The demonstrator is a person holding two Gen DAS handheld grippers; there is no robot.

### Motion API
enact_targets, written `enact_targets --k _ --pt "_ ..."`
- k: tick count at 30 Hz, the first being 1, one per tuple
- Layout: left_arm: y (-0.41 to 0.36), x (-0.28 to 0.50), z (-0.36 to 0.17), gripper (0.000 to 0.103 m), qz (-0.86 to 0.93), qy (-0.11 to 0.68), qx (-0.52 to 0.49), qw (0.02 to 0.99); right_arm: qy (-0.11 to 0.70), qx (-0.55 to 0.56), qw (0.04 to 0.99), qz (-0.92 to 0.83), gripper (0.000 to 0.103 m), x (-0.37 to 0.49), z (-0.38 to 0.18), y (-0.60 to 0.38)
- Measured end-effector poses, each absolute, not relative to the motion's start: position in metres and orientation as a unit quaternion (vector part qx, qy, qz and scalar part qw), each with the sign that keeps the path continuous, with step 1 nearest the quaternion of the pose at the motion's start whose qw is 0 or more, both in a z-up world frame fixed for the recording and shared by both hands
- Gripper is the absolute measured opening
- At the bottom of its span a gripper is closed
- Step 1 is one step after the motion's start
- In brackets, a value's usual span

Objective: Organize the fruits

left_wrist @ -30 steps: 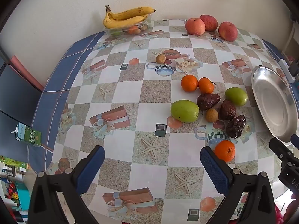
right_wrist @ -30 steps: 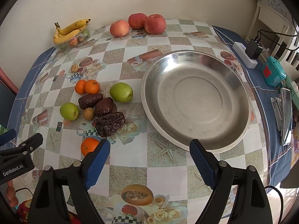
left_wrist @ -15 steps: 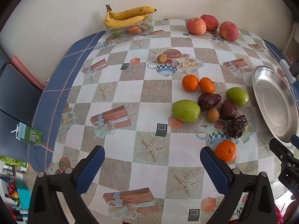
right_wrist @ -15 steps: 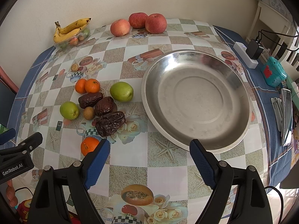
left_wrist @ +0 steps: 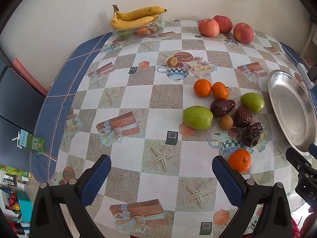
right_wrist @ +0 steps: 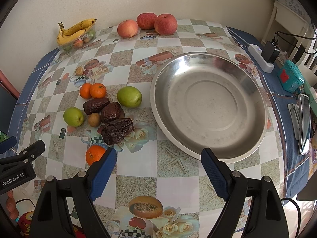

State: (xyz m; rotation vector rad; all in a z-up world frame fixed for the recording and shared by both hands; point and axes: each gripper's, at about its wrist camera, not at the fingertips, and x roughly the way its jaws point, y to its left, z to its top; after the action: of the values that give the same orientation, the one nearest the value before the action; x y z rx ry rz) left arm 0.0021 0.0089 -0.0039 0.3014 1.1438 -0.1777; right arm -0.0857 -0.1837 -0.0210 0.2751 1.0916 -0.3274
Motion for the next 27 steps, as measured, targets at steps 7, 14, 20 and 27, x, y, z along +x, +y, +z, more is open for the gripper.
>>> enact_targets --k 7,14,20,27 --pt "0.0085 0.002 -0.0037 0.103 -0.083 0.538 0.142 0.826 0.515 0.13 0.833 -0.154 0.088 -0.0856 -0.0209 -0.184" --pt "0.0088 0.0022 -0.0039 0.103 -0.083 0.538 0.143 0.826 0.516 0.13 0.833 -0.154 0.088 -0.0857 -0.0207 -0.1841" --pt "0.0086 0.0022 -0.004 0.103 -0.083 0.538 0.143 0.826 0.516 0.13 0.833 -0.154 0.088 -0.0859 -0.0207 -0.184" --pt "0.0092 0.0026 -0.0043 0.103 -0.083 0.538 0.143 0.826 0.516 0.13 0.833 -0.154 0.087 -0.0859 -0.0209 -0.184"
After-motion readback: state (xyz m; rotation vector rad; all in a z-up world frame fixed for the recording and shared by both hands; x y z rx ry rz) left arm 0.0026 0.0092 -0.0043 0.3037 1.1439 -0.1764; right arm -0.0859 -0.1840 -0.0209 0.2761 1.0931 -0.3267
